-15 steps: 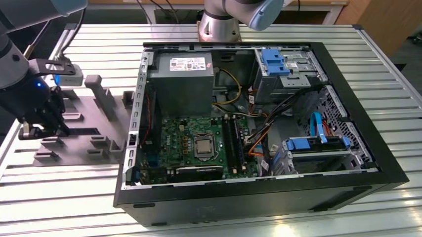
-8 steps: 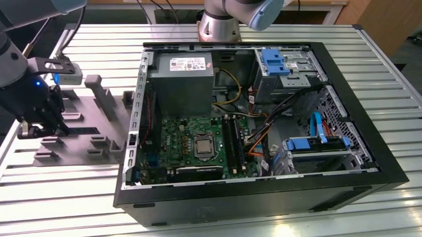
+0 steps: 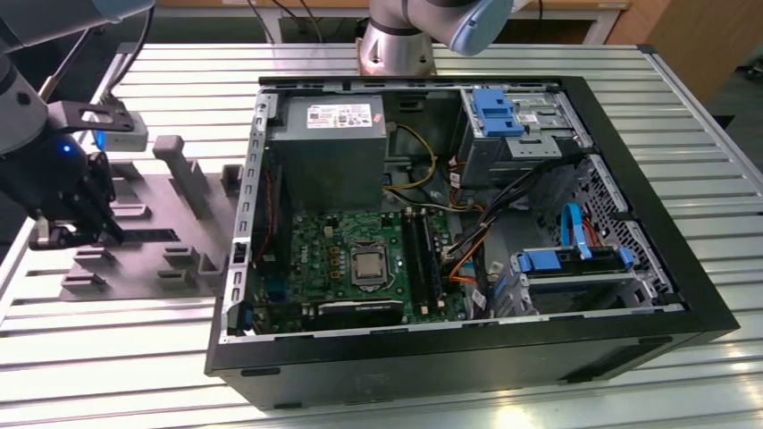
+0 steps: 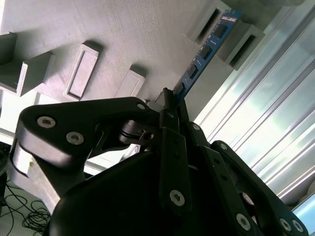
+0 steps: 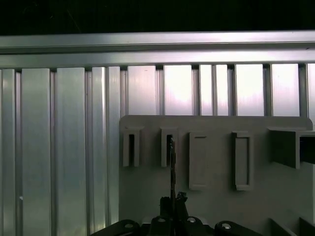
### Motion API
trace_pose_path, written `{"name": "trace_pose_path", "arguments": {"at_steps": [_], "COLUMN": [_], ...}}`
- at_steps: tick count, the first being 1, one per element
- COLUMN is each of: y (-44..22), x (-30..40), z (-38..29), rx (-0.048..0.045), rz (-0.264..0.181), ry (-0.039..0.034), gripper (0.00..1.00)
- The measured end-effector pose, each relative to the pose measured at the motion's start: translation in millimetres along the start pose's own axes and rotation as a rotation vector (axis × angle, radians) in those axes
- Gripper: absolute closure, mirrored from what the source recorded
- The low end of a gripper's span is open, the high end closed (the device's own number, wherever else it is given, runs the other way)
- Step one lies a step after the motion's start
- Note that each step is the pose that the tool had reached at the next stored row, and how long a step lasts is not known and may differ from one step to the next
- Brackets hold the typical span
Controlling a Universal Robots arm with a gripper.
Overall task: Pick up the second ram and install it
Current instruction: 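Pick up the second ram and move it above second insertion slot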
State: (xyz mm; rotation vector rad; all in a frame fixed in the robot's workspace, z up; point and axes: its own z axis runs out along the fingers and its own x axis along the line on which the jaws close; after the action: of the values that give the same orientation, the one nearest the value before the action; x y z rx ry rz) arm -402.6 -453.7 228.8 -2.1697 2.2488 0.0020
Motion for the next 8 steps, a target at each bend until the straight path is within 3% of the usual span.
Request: {"name": "trace_pose_path", "arguments": {"at_steps": [8], "y": [0.0], "x": [0.0], "z": [-2.8], "rx": [0.0], "rz": [0.0], "ry": [0.0], "gripper": [0.86]}}
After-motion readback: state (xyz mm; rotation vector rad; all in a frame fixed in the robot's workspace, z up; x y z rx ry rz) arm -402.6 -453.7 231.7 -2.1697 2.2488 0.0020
